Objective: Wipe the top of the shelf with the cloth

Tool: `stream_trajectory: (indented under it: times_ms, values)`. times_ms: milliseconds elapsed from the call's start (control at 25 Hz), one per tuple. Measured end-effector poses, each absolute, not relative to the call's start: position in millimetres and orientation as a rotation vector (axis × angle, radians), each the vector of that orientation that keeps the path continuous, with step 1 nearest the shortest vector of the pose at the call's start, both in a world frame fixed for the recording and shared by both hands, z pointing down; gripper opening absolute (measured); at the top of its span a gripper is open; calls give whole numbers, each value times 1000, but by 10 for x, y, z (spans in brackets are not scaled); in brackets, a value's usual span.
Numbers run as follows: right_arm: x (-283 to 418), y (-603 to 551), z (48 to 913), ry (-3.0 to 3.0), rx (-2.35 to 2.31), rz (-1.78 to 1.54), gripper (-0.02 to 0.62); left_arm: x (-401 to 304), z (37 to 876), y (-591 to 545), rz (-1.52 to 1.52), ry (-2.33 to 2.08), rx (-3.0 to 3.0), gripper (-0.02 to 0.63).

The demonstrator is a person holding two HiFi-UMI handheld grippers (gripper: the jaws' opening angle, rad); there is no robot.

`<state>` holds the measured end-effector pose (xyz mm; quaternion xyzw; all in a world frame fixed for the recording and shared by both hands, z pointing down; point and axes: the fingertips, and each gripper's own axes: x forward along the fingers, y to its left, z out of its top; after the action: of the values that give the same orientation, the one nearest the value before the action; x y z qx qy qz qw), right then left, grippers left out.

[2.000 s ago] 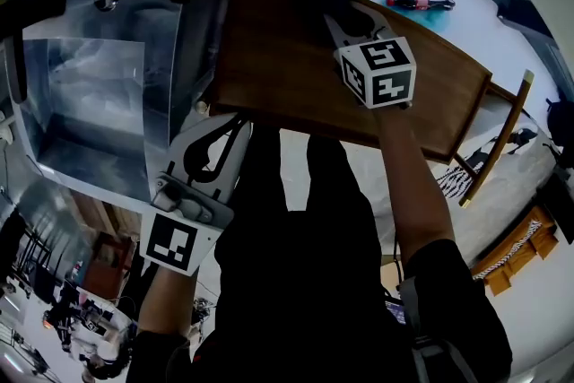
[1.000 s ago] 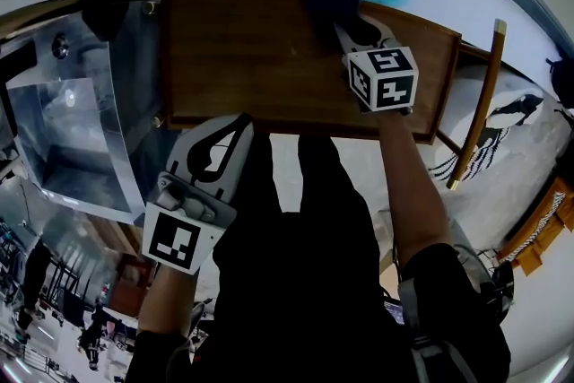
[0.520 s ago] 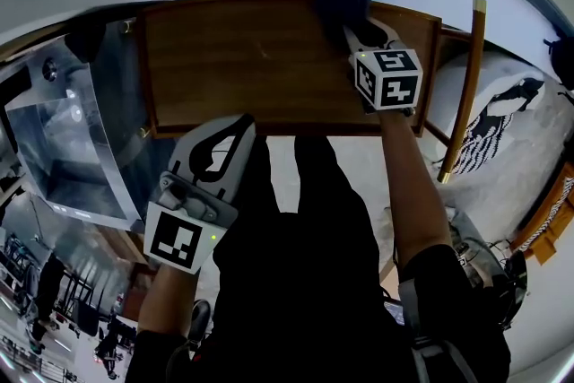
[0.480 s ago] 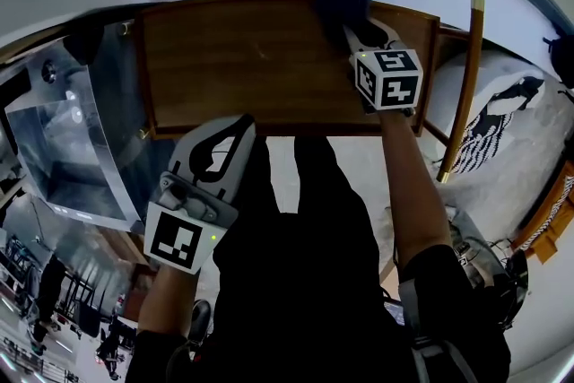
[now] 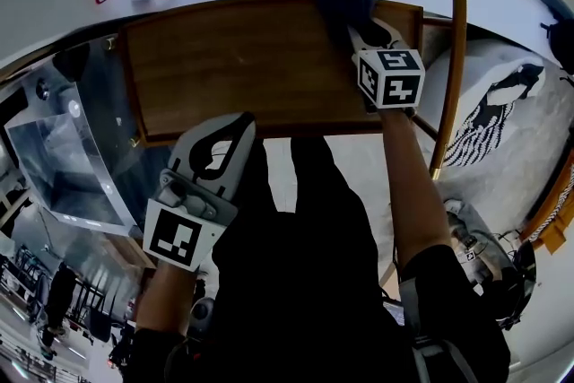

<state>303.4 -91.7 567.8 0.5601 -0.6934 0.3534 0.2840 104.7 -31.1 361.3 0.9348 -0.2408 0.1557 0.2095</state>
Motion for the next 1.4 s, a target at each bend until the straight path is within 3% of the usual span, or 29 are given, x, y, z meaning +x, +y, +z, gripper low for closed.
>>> stream_trajectory:
  times_ms: [760, 1400]
  values:
    - [3669, -790, 5695, -1695, 1585, 901, 77, 1475, 3607, -328, 446, -608, 2618, 18]
    - [3707, -723, 5578, -1626, 1629, 844, 77, 1224, 3601, -283, 406, -648, 2601, 18]
